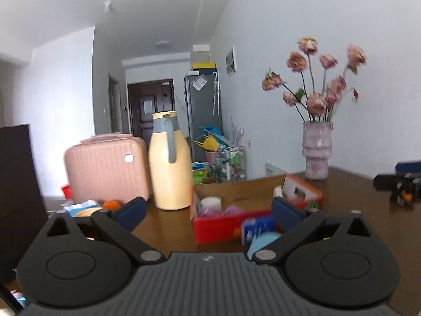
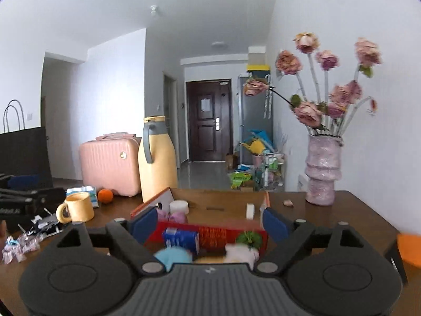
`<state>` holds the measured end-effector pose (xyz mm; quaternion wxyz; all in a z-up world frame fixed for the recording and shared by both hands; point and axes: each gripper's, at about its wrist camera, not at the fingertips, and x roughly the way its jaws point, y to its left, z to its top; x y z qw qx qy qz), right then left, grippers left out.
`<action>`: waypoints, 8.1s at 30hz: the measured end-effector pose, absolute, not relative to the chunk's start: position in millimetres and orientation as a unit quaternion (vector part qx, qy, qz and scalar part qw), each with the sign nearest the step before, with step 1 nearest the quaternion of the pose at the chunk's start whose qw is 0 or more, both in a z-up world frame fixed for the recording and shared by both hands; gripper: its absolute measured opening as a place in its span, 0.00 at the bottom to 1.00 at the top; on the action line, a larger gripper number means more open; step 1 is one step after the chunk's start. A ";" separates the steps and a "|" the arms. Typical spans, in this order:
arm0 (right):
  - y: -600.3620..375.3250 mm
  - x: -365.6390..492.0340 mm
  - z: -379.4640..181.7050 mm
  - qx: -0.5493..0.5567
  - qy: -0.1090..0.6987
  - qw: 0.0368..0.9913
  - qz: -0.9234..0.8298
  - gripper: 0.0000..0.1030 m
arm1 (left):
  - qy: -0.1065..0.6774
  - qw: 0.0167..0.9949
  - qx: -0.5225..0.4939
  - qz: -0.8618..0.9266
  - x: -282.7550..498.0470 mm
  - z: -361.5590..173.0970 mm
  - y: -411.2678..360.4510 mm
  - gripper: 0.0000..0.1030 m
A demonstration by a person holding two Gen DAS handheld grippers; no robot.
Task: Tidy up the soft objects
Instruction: 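Lift both grippers out of the box and move back over the table items, then grasp the pale green cloth with the right gripper while the left grasps the lavender headband, then carry both held items into the cardboard box and open both grippers, then withdraw both grippers toward the purple drawstring pouch, then grasp the purple drawstring pouch with the right gripper, then the left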
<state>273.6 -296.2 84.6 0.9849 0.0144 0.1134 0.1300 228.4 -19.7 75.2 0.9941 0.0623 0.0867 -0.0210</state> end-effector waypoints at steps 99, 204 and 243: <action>-320.4 326.0 -32.1 0.107 0.246 0.957 0.107 0.33 | 0.302 0.952 -0.003 -0.047 363.0 -27.3 -30.2 0.28; -259.4 172.2 -13.0 0.032 0.196 0.970 0.140 0.82 | 0.228 0.972 0.011 -0.064 202.7 1.4 -16.5 1.00; -281.6 360.9 -44.4 0.077 0.285 0.932 0.209 0.29 | 0.345 0.930 -0.029 -0.121 300.2 -32.4 -74.0 0.88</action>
